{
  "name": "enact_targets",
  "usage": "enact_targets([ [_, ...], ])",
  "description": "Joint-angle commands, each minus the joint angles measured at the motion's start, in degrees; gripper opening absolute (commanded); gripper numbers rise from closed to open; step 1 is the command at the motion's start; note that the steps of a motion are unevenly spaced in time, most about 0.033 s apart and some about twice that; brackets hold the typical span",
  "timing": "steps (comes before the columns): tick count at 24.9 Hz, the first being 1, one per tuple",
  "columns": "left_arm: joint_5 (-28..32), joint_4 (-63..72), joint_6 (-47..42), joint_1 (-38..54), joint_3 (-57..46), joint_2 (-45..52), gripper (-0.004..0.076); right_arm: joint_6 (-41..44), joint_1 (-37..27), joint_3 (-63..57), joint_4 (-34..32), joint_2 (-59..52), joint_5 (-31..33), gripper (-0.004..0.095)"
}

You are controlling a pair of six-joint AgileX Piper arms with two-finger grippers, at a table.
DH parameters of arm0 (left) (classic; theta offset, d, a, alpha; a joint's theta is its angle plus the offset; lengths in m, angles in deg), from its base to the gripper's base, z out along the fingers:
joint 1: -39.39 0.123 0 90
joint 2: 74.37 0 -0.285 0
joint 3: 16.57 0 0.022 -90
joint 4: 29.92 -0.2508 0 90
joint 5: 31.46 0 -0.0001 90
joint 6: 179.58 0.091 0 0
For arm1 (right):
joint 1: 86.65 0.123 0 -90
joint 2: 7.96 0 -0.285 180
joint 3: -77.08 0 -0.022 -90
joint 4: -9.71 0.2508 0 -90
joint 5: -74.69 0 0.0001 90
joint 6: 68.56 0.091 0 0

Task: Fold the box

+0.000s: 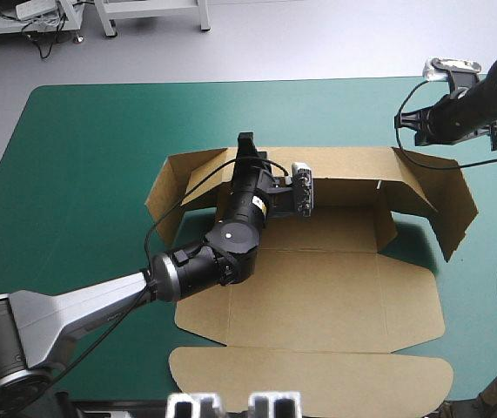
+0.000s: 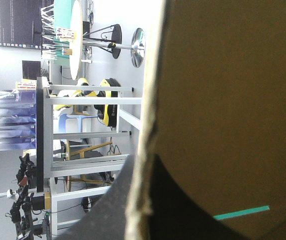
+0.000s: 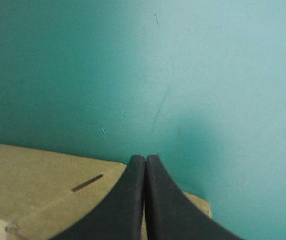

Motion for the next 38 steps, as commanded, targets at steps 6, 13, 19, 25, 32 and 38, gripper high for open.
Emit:
enact_targets([
  [6, -1.11, -3.72, -1.41, -0.28, 1.65, 3.07, -0.0010, -3.89, 0.04, -7.07, 0.97, -8.44, 0.31, -0.0020],
  [13, -0.52, -3.48, -1.41, -0.28, 1.65, 3.07, -0.0010, -8.30, 0.04, -18.38, 3.70, -14.15, -2.38, -0.0020],
  [19, -1.31, -1.66, -1.01, -0.28, 1.65, 0.45, -0.0010, -13.17, 0.04, -31.51, 8.56, -20.11, -12.77, -0.0020],
  [25, -1.06, -1.55, -1.01, -0.28, 1.65, -0.42, -0.0010, -26.50, 0.04, -47.07, 16.29, -29.32, -29.78, -0.0020],
  [32, -0.59, -1.62, 0.04, -0.28, 1.65, -0.42, -0.0010, -44.01, 0.04, -51.63, 22.73, -30.59, -31.84, -0.0019],
  [38, -0.59, -1.62, 0.04, -0.28, 1.65, -0.42, -0.0010, -40.85, 0.04, -51.51, 11.73, -33.12, -30.85, 0.0094],
])
